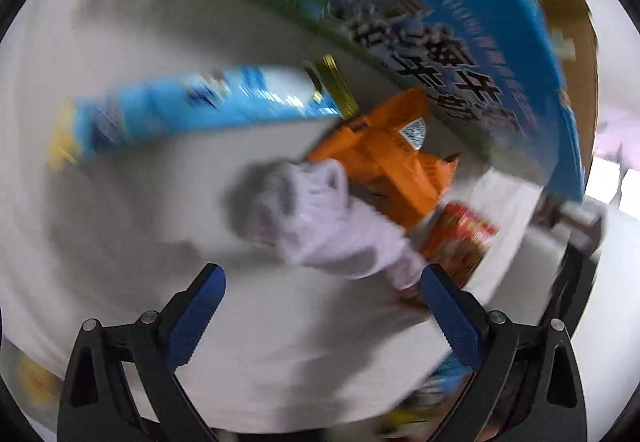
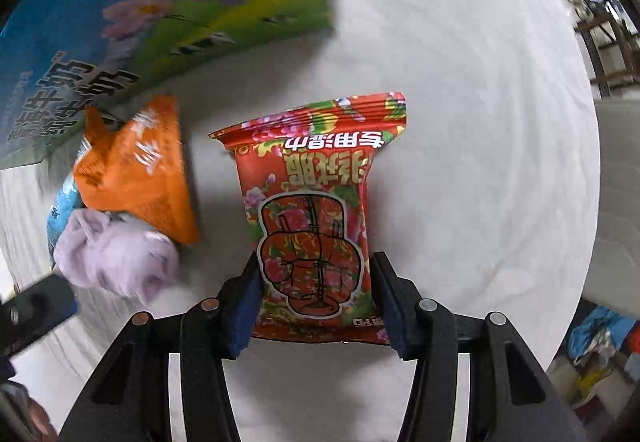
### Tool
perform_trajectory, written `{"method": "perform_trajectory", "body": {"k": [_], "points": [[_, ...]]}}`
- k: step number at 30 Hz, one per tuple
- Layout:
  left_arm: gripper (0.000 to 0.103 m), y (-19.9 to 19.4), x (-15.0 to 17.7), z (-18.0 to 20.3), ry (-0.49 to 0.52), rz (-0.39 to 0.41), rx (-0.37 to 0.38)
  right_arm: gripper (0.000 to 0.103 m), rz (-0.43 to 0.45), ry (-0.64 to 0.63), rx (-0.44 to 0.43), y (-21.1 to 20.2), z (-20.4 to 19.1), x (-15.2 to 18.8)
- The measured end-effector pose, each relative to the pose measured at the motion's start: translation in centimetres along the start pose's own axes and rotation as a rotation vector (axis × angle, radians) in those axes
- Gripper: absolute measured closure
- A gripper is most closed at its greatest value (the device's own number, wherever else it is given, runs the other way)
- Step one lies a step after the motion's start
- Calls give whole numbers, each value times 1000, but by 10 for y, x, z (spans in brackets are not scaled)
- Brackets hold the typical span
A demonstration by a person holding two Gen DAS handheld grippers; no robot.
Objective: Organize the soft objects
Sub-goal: 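Grasp the red-orange snack bag with the right tool while the left grasps the lilac towel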
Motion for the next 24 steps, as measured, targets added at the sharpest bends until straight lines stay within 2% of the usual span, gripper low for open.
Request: {"method": "perform_trajectory", "body": {"k": [2, 3, 4, 5, 7, 9, 12, 15, 17, 20, 22, 24], "points": [[3, 12, -3, 0, -72, 15, 53, 48, 1, 11, 1, 0, 3, 1], [3, 17, -5, 0, -80, 25, 49, 48, 0, 16, 2, 1, 5, 3], [7, 21, -7, 0, -73, 33, 29, 48, 1, 23, 4, 1, 8, 6], [22, 25, -8, 1, -53, 45, -3, 49, 2, 25, 5, 4, 10, 11], [38, 31, -9, 1, -13, 40, -35, 49, 5, 23, 9, 4, 12, 15], [41, 28, -6, 1, 26, 40, -39, 49, 3, 20, 10, 2, 9, 17], [44, 21, -1, 1, 111, 7, -131, 50, -12, 6, 3, 0, 10, 22], [44, 2, 2, -11, 251, -6, -309, 50, -31, -12, -13, 1, 8, 22], [43, -7, 0, -22, 265, -15, -341, 50, -38, -21, -24, 3, 8, 22], [43, -11, -7, -29, 217, 8, -292, 48, -22, -28, -41, 3, 6, 18], [43, -7, -15, -33, 152, 12, -204, 42, -14, -41, -33, 1, -1, 12], [43, -4, -19, -36, 110, 15, -162, 40, -10, -47, -16, -3, -9, 3]]}}
Point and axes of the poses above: each gripper's, at about its wrist camera, not at the fingertips, and y roughly the way its jaws point, z to its right, x to its underside, the point moved 5 cm from there along y, roughly the way its jaws point, and after that the axes turned 14 degrees about x, right-handed, at the moved point
